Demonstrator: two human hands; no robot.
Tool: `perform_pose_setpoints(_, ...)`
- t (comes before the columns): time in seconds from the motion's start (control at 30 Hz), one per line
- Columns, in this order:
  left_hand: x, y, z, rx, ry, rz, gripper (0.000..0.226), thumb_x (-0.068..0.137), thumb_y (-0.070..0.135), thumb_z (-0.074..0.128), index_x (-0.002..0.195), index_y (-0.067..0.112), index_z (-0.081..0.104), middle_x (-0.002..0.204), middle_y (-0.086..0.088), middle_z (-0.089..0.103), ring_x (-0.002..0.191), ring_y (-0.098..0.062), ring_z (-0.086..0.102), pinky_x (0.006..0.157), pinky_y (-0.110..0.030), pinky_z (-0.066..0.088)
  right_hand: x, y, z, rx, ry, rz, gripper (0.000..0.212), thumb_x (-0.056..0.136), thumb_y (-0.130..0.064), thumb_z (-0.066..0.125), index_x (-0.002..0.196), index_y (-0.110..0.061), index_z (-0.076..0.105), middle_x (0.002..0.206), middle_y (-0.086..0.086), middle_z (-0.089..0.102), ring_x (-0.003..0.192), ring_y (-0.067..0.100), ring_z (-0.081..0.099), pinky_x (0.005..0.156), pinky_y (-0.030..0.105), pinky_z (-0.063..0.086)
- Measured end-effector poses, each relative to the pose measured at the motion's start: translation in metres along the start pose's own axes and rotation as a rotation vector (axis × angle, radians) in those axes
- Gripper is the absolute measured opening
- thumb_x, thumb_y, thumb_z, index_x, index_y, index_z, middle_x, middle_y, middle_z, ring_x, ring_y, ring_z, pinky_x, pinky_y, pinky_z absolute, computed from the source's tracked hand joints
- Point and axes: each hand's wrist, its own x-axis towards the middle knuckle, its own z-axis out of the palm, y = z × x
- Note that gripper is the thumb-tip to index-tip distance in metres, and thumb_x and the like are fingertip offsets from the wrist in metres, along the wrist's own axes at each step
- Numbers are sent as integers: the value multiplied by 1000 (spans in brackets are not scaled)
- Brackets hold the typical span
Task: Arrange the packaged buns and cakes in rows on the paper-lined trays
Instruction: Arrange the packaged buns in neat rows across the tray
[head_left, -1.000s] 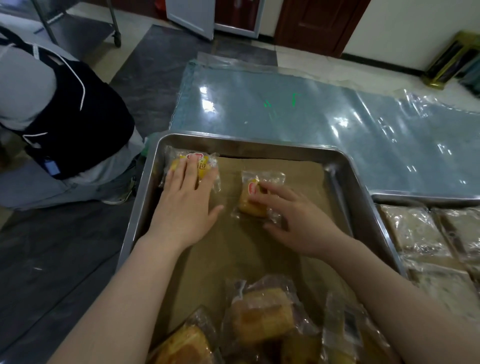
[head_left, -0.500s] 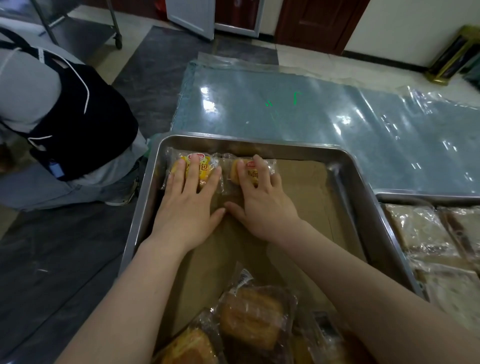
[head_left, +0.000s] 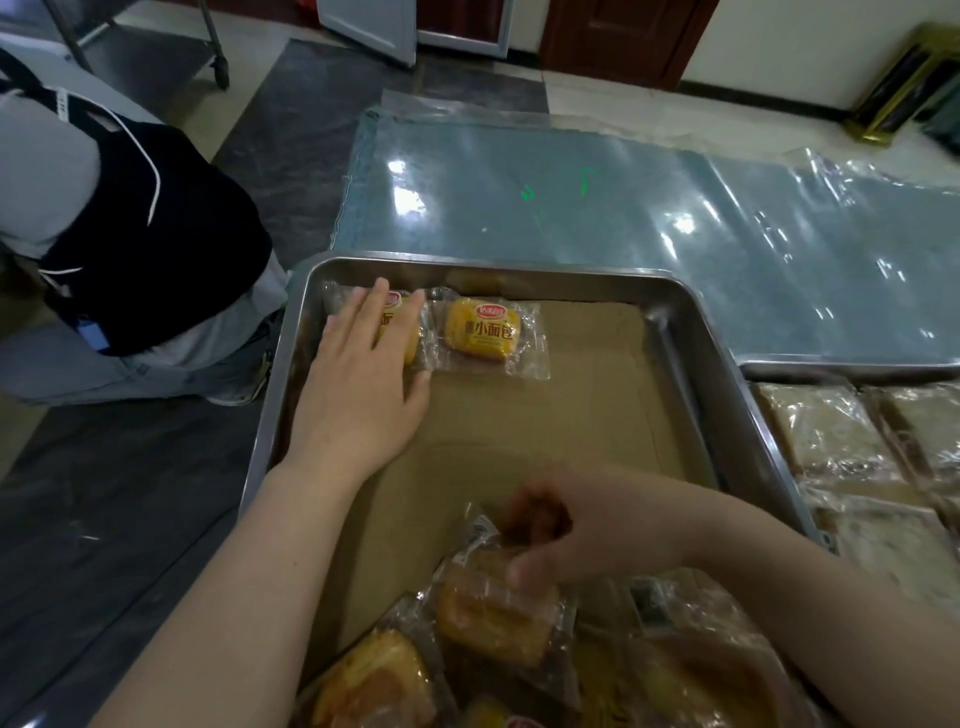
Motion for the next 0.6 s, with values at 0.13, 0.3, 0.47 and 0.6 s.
perform_pose_setpoints(0.13,-2,1,0,-22,-18,-4,68,91,29,52,148,28,16,158,-2,7,144,-16,-1,116,-35,1,1,8,5,148,123,-113,22,79,-37,72,98,-39,61,84,-15,66,73,-8,60,59,8,47)
perform_pose_setpoints(0.3,-4,3,0,-64,17,8,62,89,30,55,145,27,28,156,-1,18,143,-16,5,115,-38,9,-4,36,-14,273,897,-144,32,74,-17,77,95,-36,60,92,-15,60,81,4,60,72,21,52)
perform_pose_setpoints(0.47,-15,26,-9,-206,29,357,59,79,61,51,125,25,56,129,-1,54,123,-18,40,100,-43,34,11,36,3,-120,1187,-303,26,74,-3,76,91,-22,70,98,-9,50,89,9,49,76,12,38)
perform_pose_setpoints(0.6,-24,37,-8,-241,17,576,43,77,48,61,105,17,69,102,0,68,95,-13,60,83,-31,49,21,35,10,-207,1215,-369,27,73,-1,75,97,-13,69,98,1,55,91,15,50,75,23,45)
